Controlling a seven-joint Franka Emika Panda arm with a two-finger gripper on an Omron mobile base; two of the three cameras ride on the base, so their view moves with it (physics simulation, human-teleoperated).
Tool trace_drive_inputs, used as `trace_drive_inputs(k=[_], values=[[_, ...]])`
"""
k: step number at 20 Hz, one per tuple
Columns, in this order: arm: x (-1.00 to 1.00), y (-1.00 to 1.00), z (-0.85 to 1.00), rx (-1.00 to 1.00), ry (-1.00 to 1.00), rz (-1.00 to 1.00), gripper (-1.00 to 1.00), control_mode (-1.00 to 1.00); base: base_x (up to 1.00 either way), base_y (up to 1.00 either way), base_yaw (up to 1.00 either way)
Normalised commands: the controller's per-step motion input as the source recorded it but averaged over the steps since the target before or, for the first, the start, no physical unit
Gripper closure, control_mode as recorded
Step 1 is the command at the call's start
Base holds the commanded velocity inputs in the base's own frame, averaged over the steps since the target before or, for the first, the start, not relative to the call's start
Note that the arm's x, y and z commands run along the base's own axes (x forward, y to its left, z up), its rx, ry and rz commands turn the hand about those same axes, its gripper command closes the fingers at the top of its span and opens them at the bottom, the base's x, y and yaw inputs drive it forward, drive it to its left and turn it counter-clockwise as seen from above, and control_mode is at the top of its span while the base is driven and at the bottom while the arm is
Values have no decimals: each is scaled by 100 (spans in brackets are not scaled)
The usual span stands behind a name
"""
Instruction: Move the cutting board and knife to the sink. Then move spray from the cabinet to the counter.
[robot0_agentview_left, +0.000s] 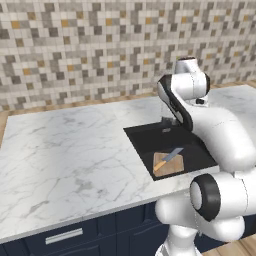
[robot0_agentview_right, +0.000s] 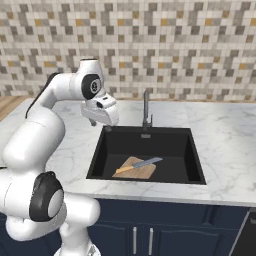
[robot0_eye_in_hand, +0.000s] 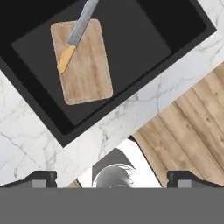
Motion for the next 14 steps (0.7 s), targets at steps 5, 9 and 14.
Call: trace_drive_inputs(k=[5, 9, 14], values=[[-68, -63, -8, 0, -23, 46, -100, -100, 0, 0, 0], [-15, -10, -12, -7, -11, 10, -100, -100, 0, 0, 0], [0, 0, -22, -9, 1, -21, -100, -100, 0, 0, 0]])
